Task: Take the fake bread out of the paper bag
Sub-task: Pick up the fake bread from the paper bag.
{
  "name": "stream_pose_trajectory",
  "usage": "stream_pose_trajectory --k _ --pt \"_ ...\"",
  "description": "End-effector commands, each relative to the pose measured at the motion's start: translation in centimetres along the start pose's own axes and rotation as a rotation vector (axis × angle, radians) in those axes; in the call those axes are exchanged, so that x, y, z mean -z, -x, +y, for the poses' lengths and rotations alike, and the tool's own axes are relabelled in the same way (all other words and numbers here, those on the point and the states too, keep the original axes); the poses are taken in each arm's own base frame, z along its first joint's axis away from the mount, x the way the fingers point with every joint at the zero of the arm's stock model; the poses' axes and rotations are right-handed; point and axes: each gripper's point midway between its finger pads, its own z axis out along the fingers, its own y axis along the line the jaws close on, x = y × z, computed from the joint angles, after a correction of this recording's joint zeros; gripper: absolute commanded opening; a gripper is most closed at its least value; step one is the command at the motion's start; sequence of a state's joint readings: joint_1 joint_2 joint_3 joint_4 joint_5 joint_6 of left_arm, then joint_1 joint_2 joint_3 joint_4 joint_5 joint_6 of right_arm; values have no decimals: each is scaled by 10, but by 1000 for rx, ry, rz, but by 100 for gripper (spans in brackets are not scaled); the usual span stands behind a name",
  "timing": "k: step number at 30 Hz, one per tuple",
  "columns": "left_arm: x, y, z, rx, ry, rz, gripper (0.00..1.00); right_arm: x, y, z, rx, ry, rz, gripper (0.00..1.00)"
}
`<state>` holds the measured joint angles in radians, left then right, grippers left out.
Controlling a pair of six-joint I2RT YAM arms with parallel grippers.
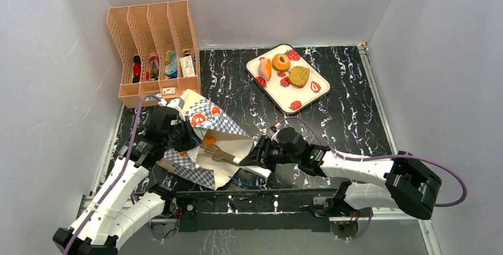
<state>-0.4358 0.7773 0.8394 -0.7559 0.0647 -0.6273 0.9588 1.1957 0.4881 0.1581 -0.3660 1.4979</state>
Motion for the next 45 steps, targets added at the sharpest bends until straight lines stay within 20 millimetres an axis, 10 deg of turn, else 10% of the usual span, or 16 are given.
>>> stream_pose_trajectory --k 1,36,45 --pt "-2 -3 -4 -17 -19 26 0 9 1 50 60 155 -2 39" --pt "8 -7 -8 -47 -51 43 0 -43 30 41 81 115 11 41" --pt "10 -6 -8 -47 -58 27 0 -50 33 40 95 100 15 19"
